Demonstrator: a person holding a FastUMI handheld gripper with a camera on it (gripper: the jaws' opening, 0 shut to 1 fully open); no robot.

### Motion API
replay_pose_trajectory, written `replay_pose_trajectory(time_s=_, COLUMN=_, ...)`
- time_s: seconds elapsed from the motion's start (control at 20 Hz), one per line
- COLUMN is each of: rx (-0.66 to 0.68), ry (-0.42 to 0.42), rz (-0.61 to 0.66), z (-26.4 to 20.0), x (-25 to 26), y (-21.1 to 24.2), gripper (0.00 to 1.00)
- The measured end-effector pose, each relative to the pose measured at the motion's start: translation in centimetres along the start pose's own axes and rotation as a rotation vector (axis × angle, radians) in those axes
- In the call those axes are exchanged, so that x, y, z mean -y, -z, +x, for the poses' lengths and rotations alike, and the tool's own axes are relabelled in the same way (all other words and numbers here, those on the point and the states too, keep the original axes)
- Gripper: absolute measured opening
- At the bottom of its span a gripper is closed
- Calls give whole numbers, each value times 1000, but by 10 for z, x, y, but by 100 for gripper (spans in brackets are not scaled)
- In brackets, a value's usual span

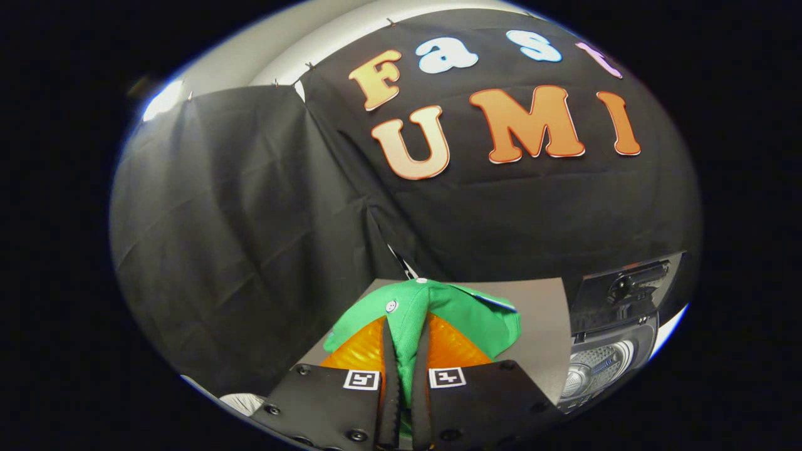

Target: Put the clothes into the washing machine and then close the washing machine lid.

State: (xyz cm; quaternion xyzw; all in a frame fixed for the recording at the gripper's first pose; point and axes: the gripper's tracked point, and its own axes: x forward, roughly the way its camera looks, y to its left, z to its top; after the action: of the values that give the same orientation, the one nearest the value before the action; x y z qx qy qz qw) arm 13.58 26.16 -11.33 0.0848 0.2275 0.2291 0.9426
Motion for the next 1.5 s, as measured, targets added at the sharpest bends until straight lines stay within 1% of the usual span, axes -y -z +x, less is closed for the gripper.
replay_pose_trajectory(time_s=0.15, rx=42, ry=10, rz=12, z=-21, x=28, y=-29, gripper=15)
replay_pose_trajectory(time_s=0.55, rx=161, ry=96, rz=18, z=-84, x=128, y=-86, gripper=15)
replay_pose_trajectory(time_s=0.85, rx=212, ry=181, rz=46, z=-129, x=210, y=-103, gripper=15)
replay_pose_trajectory(time_s=1.15, rx=199, ry=271, rz=87, z=-162, x=291, y=-86, gripper=15)
replay_pose_trajectory(time_s=1.35, rx=158, ry=321, rz=99, z=-171, x=338, y=-60, gripper=15)
replay_pose_trajectory(time_s=1.5, rx=108, ry=345, rz=100, z=-169, x=368, y=-29, gripper=15)
